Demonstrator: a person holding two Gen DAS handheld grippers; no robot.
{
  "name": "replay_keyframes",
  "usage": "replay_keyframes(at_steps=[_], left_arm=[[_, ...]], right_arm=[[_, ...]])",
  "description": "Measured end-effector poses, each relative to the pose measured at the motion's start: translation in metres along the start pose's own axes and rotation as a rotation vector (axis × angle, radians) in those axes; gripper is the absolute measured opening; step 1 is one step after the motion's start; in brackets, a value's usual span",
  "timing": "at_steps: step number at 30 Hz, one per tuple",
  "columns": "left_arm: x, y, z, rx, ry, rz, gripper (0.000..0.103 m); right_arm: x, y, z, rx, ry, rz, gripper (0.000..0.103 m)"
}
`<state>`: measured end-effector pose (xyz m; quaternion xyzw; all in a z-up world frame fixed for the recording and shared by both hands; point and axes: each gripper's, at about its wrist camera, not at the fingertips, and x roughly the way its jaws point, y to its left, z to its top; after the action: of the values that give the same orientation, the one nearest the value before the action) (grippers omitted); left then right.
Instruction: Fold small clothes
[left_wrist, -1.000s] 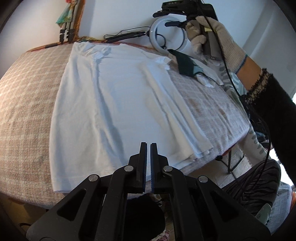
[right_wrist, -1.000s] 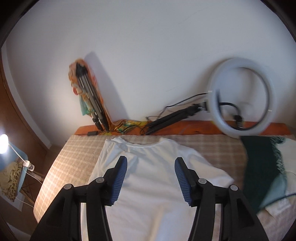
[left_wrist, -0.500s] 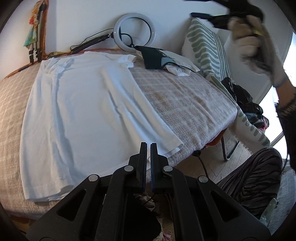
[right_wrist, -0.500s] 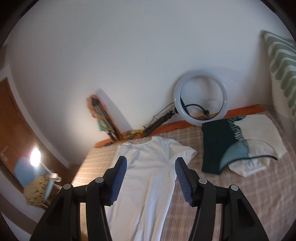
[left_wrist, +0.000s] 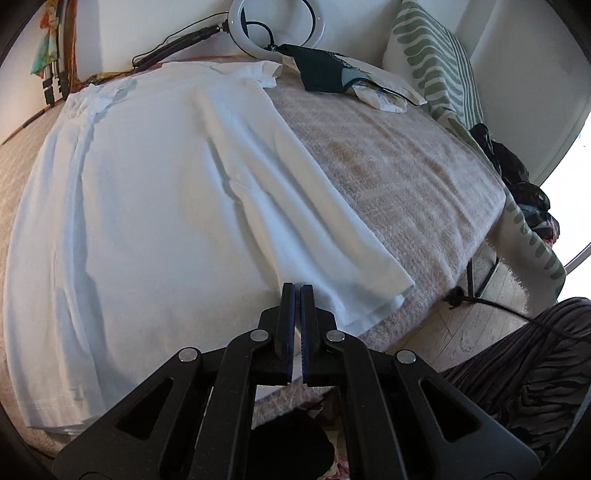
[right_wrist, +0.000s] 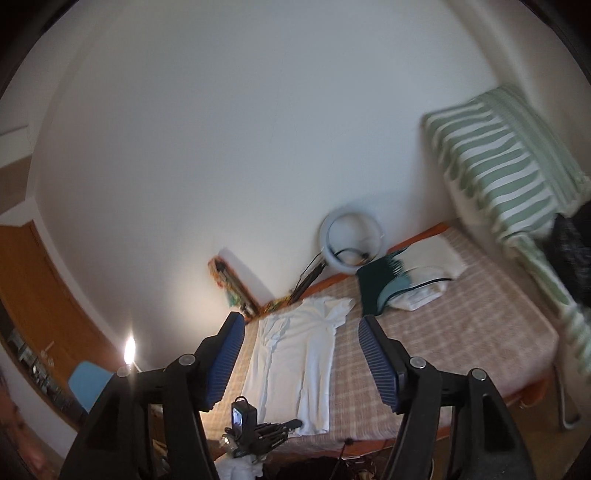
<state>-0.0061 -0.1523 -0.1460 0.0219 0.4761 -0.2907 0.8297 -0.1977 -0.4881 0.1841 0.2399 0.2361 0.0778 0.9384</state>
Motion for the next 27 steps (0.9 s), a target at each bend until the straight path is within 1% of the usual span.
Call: replay_keyframes(at_steps=[5, 7, 9, 10, 11, 13, 15, 17, 18, 20, 21, 22, 23, 24, 26, 27], left_arm=[[0.002, -0.008, -0.002, 0.041, -0.014, 0.044, 0.000], [0.004, -0.012, -0.002, 0.069, -0.022, 0.058, 0.000], [0.004, -0.014, -0.001, 0.072, -0.024, 0.072, 0.000], [0.003, -0.015, -0.001, 0.071, -0.025, 0.072, 0.000], [0.001, -0.015, -0.002, 0.067, -0.027, 0.072, 0.000], [-0.002, -0.016, -0.002, 0.069, -0.031, 0.071, 0.000], [-0.008, -0.020, -0.002, 0.083, -0.049, 0.079, 0.000], [-0.020, -0.028, -0.002, 0.089, -0.089, 0.052, 0.000], [-0.026, -0.035, -0.002, 0.103, -0.109, 0.039, 0.000], [-0.034, -0.052, -0.006, 0.144, -0.132, 0.004, 0.006], [-0.034, -0.061, -0.008, 0.160, -0.134, -0.011, 0.017], [-0.035, -0.067, -0.011, 0.168, -0.141, -0.038, 0.026], [-0.036, -0.075, -0.014, 0.179, -0.156, -0.075, 0.029], [-0.036, -0.086, -0.017, 0.200, -0.168, -0.095, 0.030], [-0.031, -0.105, -0.020, 0.213, -0.168, -0.131, 0.030], [-0.028, -0.113, -0.019, 0.202, -0.171, -0.187, 0.030]], right_arm=[[-0.080, 0.017, -0.003, -0.017, -0.064, -0.079, 0.068], [-0.101, 0.027, -0.004, -0.039, -0.087, -0.106, 0.068], [-0.125, 0.038, -0.005, -0.072, -0.129, -0.158, 0.071], [-0.132, 0.041, -0.006, -0.081, -0.140, -0.170, 0.077], [-0.135, 0.043, -0.006, -0.090, -0.141, -0.174, 0.078], [-0.129, 0.047, -0.005, -0.117, -0.137, -0.201, 0.078], [-0.118, 0.046, -0.004, -0.127, -0.105, -0.206, 0.078], [-0.104, 0.045, -0.003, -0.153, -0.079, -0.214, 0.078], [-0.090, 0.044, -0.002, -0.172, -0.066, -0.220, 0.078], [-0.071, 0.040, -0.002, -0.177, -0.040, -0.222, 0.078], [-0.056, 0.034, -0.003, -0.163, -0.009, -0.220, 0.078], [-0.045, 0.029, -0.005, -0.146, 0.020, -0.213, 0.078], [-0.040, 0.026, -0.007, -0.139, 0.034, -0.208, 0.078], [-0.036, 0.023, -0.009, -0.132, 0.049, -0.206, 0.078], [-0.040, 0.019, -0.014, -0.130, 0.058, -0.217, 0.078], [-0.046, 0.019, -0.015, -0.131, 0.056, -0.229, 0.078]])
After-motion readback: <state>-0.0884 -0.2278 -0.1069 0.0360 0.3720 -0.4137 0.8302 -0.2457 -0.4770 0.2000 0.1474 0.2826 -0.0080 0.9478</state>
